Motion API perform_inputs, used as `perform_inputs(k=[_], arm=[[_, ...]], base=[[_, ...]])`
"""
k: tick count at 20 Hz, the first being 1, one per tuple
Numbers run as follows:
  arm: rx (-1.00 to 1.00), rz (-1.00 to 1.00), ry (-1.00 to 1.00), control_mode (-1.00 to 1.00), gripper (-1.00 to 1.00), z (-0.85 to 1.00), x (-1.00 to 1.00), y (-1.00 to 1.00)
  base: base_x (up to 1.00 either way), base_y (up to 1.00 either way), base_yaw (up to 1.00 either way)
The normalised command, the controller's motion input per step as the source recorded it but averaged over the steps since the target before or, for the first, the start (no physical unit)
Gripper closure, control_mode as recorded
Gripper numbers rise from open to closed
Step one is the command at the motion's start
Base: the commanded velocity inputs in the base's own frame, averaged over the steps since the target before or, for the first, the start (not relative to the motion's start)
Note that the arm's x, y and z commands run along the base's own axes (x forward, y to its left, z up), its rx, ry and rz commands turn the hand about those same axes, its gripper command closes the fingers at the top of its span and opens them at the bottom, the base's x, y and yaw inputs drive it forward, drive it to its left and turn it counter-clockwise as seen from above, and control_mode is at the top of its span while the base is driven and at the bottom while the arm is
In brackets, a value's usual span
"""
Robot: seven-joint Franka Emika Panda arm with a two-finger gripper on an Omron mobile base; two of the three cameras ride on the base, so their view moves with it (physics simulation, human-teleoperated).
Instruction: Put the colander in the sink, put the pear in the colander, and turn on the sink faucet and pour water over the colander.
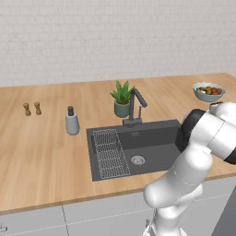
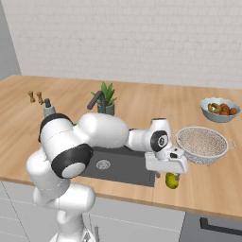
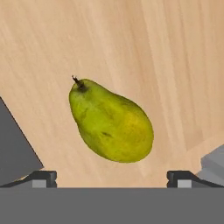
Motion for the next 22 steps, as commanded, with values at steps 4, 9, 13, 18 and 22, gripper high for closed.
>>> perform_inputs(k=[4,9,13,18,22], arm=[[0.0,0.14,0.0,-1.0,-1.0,-0.02,-0.02,-0.16],[0.0,0.12,0.0,-1.0,-1.0,-0.07,-0.01,-0.05],[0.02,0.1,0.0,-1.0,-1.0,-0.14,0.06,0.0],[0.09,0.15,0.0,-1.0,-1.0,-0.09,0.01,-0.01],[0.12,0.13,0.0,-1.0,-1.0,-0.06,-0.01,-0.01]], base=[[0.0,0.0,0.0],[0.0,0.0,0.0],[0.0,0.0,0.0],[0.0,0.0,0.0],[0.0,0.0,0.0]])
